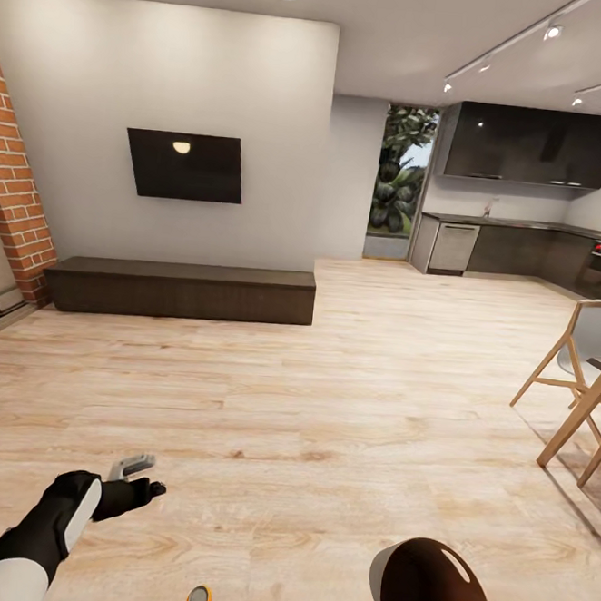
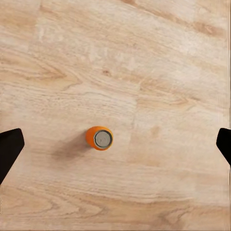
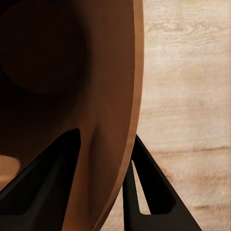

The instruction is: Put the three can of soda from the living room inside the tash can in the kitchen.

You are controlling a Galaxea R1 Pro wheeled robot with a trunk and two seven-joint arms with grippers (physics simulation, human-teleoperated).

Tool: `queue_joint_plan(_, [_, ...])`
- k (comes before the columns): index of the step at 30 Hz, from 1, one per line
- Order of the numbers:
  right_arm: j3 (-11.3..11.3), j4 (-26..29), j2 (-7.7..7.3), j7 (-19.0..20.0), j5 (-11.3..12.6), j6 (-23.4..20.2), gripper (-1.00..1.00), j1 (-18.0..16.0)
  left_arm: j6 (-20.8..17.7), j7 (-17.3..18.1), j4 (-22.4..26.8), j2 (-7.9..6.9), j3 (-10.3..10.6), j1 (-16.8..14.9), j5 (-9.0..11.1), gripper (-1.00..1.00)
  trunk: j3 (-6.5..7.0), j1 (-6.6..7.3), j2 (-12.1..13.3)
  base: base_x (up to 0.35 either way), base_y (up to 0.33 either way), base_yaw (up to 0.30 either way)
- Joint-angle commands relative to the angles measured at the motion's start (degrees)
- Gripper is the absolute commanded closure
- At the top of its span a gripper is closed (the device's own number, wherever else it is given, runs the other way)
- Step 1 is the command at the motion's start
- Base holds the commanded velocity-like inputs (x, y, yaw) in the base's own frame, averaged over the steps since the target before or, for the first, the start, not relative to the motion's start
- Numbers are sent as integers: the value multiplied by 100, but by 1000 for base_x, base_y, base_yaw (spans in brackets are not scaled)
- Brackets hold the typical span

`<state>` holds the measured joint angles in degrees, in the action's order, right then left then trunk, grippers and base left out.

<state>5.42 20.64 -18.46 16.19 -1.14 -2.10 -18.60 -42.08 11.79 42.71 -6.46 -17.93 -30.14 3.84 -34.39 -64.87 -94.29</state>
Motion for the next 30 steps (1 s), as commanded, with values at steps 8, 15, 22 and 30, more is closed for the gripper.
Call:
queue_joint_plan(8, [18, 58, -6, 7, 35, -3, 100, -11, 48, -246, -8, 7, 0, -159, 1, -100, -89, -110, -201, 0, 0, 0])
queue_joint_plan(15, [22, 309, -68, 24, 39, -740, 100, -453, 296, -256, -120, 10, -2, -167, 12, -100, -215, -263, -482, 0, 0, 0])
queue_joint_plan(22, [20, 909, -58, 23, 28, -1883, 100, -939, 560, -258, -372, 21, -6, -167, 15, -100, -341, -417, -762, 0, 0, 0])
queue_joint_plan(30, [20, 1605, -69, 24, 26, -2746, 100, -1117, 646, -261, -424, 25, -8, -167, 15, -100, -484, -593, -1083, 0, 0, 0])
